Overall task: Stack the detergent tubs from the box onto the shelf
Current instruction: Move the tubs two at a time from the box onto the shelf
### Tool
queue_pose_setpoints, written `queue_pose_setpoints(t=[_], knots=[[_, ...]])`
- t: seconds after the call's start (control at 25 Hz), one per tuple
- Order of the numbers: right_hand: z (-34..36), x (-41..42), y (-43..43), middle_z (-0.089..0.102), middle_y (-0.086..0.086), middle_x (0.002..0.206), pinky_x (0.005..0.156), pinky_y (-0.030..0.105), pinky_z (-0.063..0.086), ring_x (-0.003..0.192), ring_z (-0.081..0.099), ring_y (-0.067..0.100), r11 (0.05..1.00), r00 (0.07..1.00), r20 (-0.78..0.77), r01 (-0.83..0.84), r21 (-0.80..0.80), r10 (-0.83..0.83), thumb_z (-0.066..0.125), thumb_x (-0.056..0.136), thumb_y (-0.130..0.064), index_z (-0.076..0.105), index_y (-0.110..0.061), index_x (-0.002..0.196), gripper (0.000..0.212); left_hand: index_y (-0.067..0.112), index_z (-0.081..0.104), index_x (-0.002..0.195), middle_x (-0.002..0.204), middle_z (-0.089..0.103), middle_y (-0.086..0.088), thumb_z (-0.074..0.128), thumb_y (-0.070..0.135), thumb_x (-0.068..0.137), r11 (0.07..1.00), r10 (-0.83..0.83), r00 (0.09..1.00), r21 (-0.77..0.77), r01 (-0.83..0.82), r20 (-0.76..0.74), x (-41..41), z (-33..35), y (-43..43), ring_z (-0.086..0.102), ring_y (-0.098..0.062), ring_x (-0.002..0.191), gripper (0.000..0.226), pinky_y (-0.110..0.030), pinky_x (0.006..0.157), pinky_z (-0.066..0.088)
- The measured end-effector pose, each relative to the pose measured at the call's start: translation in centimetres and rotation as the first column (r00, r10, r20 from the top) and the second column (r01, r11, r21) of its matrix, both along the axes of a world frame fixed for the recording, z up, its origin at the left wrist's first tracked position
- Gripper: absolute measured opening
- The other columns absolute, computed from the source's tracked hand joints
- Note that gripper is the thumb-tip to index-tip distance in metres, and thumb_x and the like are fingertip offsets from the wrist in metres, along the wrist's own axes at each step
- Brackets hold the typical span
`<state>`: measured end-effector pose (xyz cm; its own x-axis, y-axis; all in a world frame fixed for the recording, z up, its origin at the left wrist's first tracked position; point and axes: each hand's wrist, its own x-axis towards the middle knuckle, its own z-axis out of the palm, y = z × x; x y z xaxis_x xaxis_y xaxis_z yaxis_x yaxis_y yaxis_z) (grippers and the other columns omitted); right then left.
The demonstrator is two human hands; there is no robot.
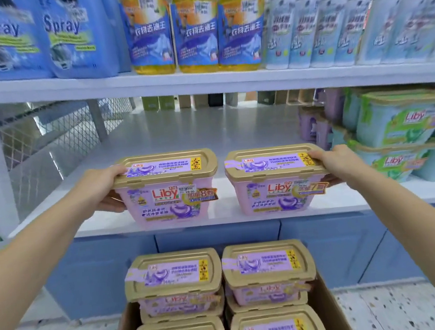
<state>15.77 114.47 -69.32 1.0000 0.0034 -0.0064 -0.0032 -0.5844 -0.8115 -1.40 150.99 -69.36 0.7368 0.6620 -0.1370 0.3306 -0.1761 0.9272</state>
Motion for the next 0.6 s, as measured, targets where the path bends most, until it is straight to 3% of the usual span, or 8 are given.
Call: queue_pose_setpoints(t=[0.08,0.24,0.36,0.44,0.6], knots=[[-0.2,1.0,0.6,0.065,0.022,0.085,0.066,0.051,0.058,0.067,0.068,0.039,1.000,1.000,0.011,0.003,-0.002,-0.003,0.057,0.080,-0.041,0.060,0.005,0.100,0.050,0.006,0.060,0.076,0.042,0.065,-0.009,0.053,0.029,0.086,1.000,0.003,1.000,0.024,-0.003,-0.002,1.3,0.1,0.5,0.061,-0.022,0.034,0.027,-0.028,0.036,0.053],[-1.3,2.3,1.8,0.069,0.023,0.088,0.070,0.050,0.059,0.070,0.069,0.038,1.000,1.000,0.017,0.008,-0.006,-0.008,0.055,0.080,-0.044,0.059,0.002,0.093,0.049,0.002,0.061,0.085,0.069,0.066,-0.018,0.054,0.029,0.085,0.999,0.021,0.999,0.046,-0.020,-0.029,3.6,-1.0,1.4,0.063,-0.031,0.056,0.028,-0.030,0.040,0.053],[-2.7,3.2,2.6,0.067,0.020,0.085,0.069,0.049,0.059,0.066,0.068,0.037,0.999,0.999,0.000,0.032,0.014,-0.032,0.055,0.081,-0.043,0.055,-0.003,0.083,0.040,0.001,0.060,0.087,0.070,0.065,-0.018,0.054,0.030,0.085,0.999,0.020,0.998,0.034,-0.018,-0.059,4.8,-2.4,1.9,0.063,-0.032,0.059,0.030,-0.033,0.042,0.054],[-2.9,3.8,3.0,0.067,0.017,0.083,0.069,0.048,0.059,0.067,0.068,0.036,0.999,0.998,-0.032,0.050,0.018,-0.049,0.055,0.083,-0.042,0.056,-0.002,0.088,0.040,0.002,0.061,0.089,0.070,0.064,-0.018,0.053,0.031,0.086,0.999,0.021,0.998,0.030,-0.020,-0.062,5.4,-2.9,2.2,0.062,-0.031,0.058,0.031,-0.032,0.043,0.054],[-2.8,4.6,3.7,0.068,0.019,0.091,0.070,0.046,0.058,0.070,0.068,0.036,0.999,0.998,-0.051,0.045,-0.021,-0.046,0.052,0.085,-0.041,0.052,-0.007,0.081,0.034,0.002,0.061,0.096,0.071,0.065,-0.018,0.051,0.033,0.087,0.999,0.023,0.997,0.042,-0.020,-0.068,6.2,-3.1,2.3,0.063,-0.032,0.059,0.034,-0.033,0.049,0.055]])
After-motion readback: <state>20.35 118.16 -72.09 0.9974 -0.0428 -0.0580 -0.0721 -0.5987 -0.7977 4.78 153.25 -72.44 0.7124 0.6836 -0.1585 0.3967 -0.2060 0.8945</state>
